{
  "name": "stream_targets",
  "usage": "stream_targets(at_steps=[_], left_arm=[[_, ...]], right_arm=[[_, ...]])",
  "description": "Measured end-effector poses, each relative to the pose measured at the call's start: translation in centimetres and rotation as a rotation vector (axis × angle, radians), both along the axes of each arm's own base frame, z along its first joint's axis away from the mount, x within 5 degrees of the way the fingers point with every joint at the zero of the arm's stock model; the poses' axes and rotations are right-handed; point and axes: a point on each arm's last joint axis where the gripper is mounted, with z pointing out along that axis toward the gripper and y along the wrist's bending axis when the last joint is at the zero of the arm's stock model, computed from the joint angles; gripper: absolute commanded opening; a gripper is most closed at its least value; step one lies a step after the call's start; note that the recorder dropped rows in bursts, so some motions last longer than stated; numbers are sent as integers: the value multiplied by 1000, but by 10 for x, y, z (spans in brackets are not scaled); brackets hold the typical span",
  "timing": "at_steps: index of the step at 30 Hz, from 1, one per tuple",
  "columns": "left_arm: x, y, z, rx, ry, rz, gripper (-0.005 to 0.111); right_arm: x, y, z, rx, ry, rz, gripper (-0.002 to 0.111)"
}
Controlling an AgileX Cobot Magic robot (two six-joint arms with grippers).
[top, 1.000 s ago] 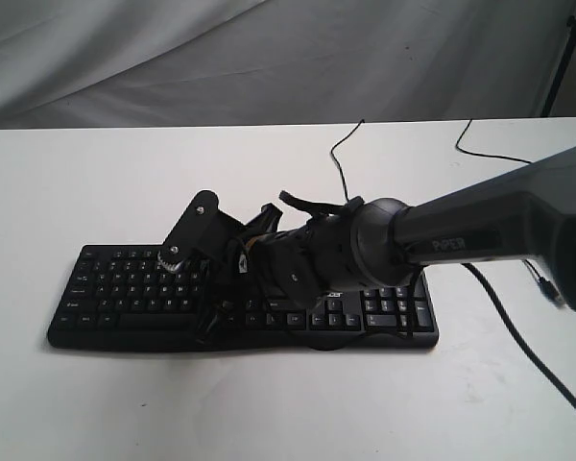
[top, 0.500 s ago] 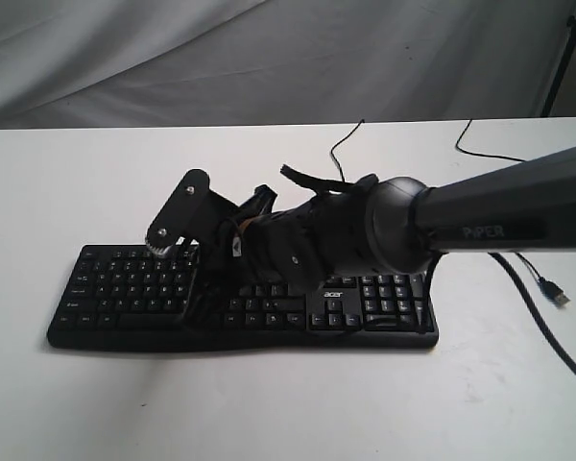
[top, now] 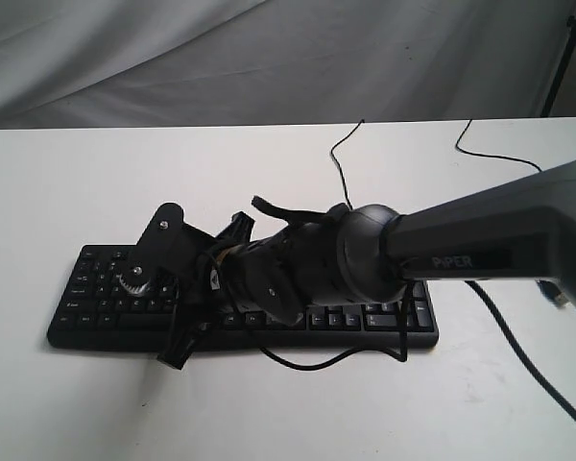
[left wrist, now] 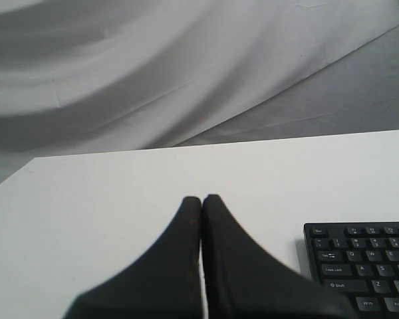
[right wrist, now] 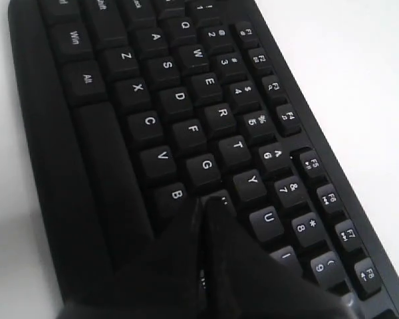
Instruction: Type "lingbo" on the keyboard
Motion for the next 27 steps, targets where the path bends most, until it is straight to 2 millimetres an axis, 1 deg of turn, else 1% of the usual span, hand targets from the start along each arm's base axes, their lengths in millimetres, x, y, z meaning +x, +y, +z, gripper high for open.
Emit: stream_targets(at_steps=[13, 16, 18, 27], left_arm=[[0, 0, 0, 0, 0, 0, 1], [0, 0, 0, 0, 0, 0, 1], [0, 0, 0, 0, 0, 0, 1], [0, 0, 0, 0, 0, 0, 1]], right_arm=[[1, 0, -1, 4, -7, -1, 0], [1, 0, -13, -8, 12, -2, 0], [1, 0, -16, -11, 17, -3, 0], [1, 0, -15, -8, 17, -5, 0]])
